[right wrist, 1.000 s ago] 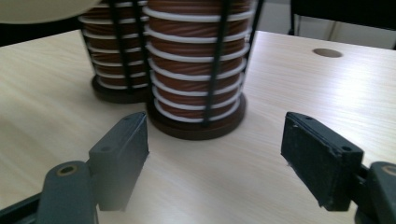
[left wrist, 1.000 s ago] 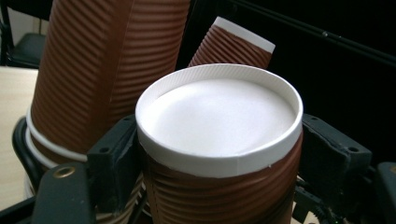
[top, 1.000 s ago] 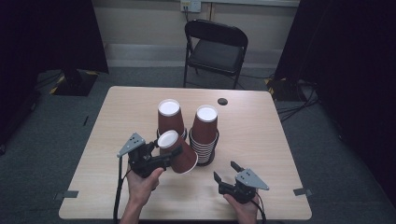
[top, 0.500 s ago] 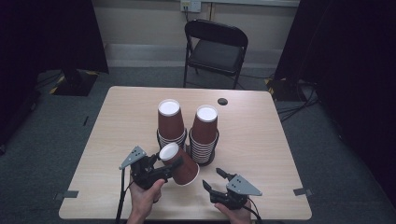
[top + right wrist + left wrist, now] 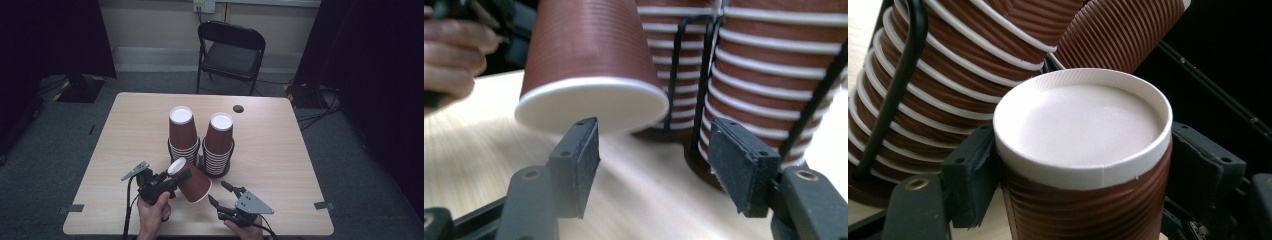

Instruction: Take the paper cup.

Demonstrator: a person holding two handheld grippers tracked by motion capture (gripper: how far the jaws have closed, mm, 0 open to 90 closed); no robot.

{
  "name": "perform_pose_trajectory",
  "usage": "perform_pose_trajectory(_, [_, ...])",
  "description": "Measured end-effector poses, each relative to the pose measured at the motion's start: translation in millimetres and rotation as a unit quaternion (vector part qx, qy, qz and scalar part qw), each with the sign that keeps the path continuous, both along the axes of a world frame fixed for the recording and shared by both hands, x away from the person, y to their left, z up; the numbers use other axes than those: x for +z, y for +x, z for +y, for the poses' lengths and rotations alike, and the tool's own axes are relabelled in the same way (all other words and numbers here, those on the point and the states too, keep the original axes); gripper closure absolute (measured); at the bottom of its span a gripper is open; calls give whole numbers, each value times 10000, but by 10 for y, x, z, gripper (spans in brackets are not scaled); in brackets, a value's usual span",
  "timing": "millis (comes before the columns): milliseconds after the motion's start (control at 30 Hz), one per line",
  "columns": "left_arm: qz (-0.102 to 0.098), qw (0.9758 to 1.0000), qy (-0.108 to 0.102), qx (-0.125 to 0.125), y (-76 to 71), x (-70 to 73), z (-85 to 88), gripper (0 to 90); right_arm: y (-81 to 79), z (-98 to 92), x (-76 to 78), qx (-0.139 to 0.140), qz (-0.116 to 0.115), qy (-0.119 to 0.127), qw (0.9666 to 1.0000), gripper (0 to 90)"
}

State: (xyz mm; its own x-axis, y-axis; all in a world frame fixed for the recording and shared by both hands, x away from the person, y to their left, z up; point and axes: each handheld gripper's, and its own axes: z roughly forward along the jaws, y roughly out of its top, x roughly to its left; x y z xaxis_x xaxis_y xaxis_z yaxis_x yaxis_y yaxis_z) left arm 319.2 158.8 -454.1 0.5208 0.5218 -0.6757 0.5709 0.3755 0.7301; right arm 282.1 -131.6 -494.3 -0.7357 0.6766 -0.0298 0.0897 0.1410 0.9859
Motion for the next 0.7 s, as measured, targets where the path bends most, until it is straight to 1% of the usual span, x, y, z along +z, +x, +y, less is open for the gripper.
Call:
perform_pose_trajectory(33, [21,9999,-125,-48,-1,-19,3,216,2,18,9,19,-131,62,9999,369])
perform_pose_trajectory(67, [21,9999,-125,-48,-1,-19,3,216,2,18,9,19,-131,62,9999,369])
perform_pose_trajectory(100, [57,9998,-182,-51,-1,-26,-1,216,4,24,13,25,-165,75,9998,370])
perform_pose_trajectory(133, [77,9997,-203,-67,-1,-33,-1,216,10,41,24,50,-260,82,9996,375])
perform_pose_trajectory(167, [105,9996,-261,-61,0,-40,-6,216,10,41,24,50,-260,82,9996,375])
perform_pose_trajectory(200, [145,9993,-323,-109,1,-53,-7,216,17,51,26,77,-268,126,9995,382])
perform_pose_trajectory(300, [243,9987,-421,-156,-12,-94,-24,216,29,66,25,112,-284,141,9994,397])
perform_pose_trajectory(333, [243,9987,-421,-156,-12,-94,-24,216,29,66,25,112,-284,141,9994,397])
perform_pose_trajectory(367, [283,9984,-447,-221,-11,-115,-52,216,40,80,22,131,-308,153,9993,408])
perform_pose_trajectory(433, [296,9984,-423,-224,-18,-119,-68,216,43,85,22,138,-313,156,9993,414])
perform_pose_trajectory(467, [307,9982,-440,-251,-22,-123,-75,216,57,99,21,179,-316,156,9992,423])
perform_pose_trajectory(500, [308,9980,-476,-275,-22,-127,-80,216,60,104,22,153,-316,148,9993,435])
perform_pose_trajectory(533, [375,9967,-632,-341,-28,-132,-102,216,67,110,22,167,-330,142,9992,447])
perform_pose_trajectory(600, [385,9965,-639,-371,-31,-135,-114,216,73,118,22,152,-349,142,9992,453])
perform_pose_trajectory(700, [463,9953,-728,-430,-45,-152,-153,216,97,151,26,172,-386,124,9990,484])
